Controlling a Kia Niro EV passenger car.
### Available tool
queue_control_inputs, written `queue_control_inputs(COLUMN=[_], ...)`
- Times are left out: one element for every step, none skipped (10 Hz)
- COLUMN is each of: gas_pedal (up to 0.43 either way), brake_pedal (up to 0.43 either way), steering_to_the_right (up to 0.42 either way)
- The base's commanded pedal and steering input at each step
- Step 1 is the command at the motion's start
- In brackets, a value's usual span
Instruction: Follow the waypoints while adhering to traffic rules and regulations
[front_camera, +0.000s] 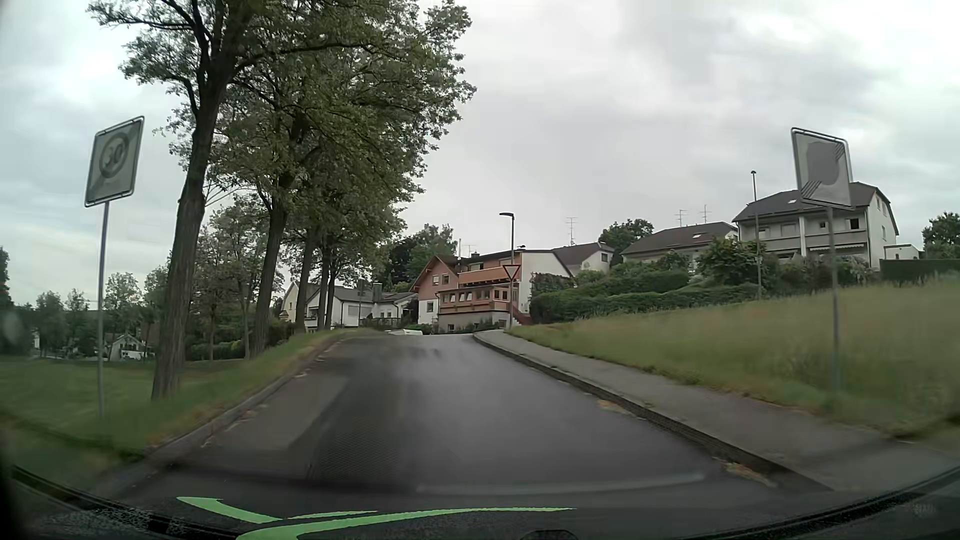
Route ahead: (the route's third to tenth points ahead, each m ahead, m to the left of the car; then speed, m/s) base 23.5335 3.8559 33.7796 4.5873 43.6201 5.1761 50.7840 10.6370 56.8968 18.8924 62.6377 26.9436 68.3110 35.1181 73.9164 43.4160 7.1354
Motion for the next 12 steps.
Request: queue_control_inputs(gas_pedal=[0.118,0.118,0.118,0.118,0.118,0.118,0.118,0.118,0.118,0.118,0.118,0.118], brake_pedal=[0.000,0.000,0.000,0.000,0.000,0.000,0.000,0.000,0.000,0.000,0.000,0.000], steering_to_the_right=[-0.085,-0.089,-0.091,-0.091,-0.091,-0.089,-0.088,-0.083,-0.071,-0.057,-0.050,-0.044])
